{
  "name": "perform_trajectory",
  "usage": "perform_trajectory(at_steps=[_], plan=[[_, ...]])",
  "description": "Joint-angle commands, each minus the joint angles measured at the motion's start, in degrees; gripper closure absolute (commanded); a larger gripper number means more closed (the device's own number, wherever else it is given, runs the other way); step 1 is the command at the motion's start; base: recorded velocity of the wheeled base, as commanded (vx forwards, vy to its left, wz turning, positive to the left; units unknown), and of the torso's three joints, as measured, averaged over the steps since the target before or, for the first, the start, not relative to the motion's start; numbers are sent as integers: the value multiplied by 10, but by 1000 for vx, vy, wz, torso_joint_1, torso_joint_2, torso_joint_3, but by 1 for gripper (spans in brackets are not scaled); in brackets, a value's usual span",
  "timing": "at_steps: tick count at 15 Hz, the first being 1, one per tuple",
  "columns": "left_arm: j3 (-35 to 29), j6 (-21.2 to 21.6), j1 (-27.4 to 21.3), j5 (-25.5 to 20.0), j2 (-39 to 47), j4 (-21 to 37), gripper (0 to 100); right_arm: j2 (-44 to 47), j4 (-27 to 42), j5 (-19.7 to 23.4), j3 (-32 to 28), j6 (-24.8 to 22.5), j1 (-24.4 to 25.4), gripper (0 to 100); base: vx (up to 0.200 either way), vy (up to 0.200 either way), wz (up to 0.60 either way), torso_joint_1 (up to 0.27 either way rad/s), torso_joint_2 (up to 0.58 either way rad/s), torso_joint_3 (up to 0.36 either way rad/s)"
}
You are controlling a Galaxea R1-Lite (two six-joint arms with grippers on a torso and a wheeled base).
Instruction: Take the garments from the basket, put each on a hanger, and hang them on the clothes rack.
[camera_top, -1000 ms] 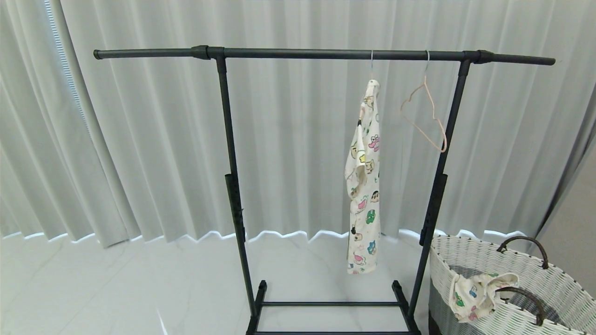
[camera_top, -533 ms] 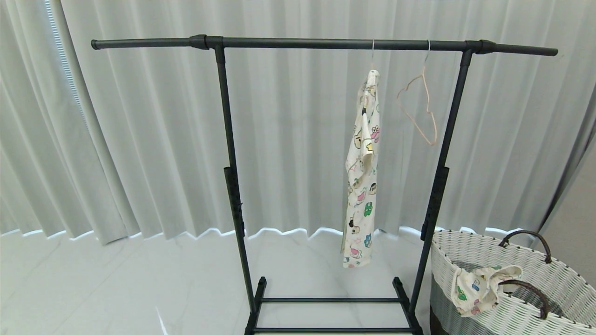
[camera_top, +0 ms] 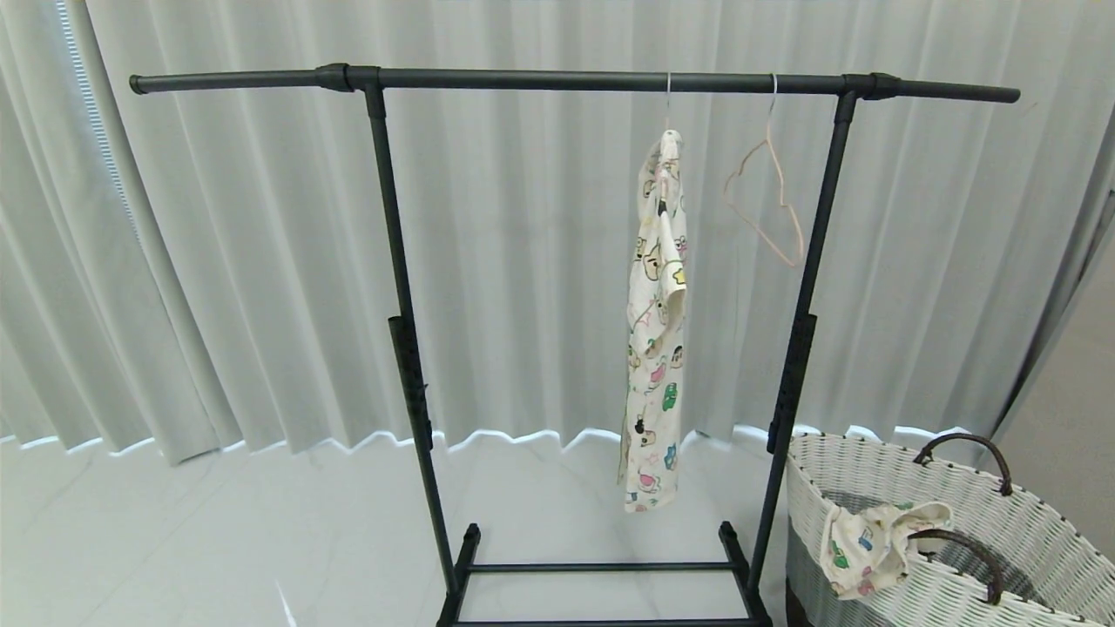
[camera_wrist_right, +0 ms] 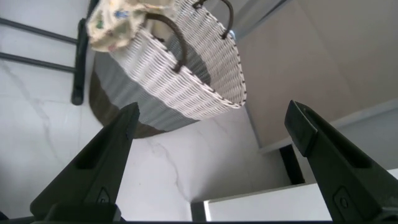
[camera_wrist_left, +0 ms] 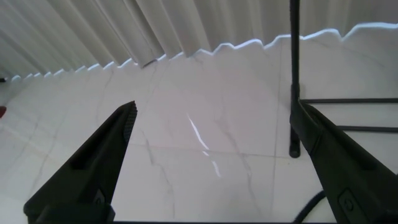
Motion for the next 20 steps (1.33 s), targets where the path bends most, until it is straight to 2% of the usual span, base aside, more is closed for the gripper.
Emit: perform_trajectory(at_steps=[1,4,16,20], plan=[[0,0,0,0,8,0,0,0,0,0,0,0,0,0,0,-200,0,2,-2,2],[0,0,0,0,11,0,0,-1,0,0,0,0,0,0,0,-200,0,5,-1,2],[0,0,0,0,19,0,0,4,0,4,1,1,1,0,200,0,0,6,3,3],[0,0,-1,0,18,0,0,9,0,3,0,1,1,0,0,0,0,0,0,0]])
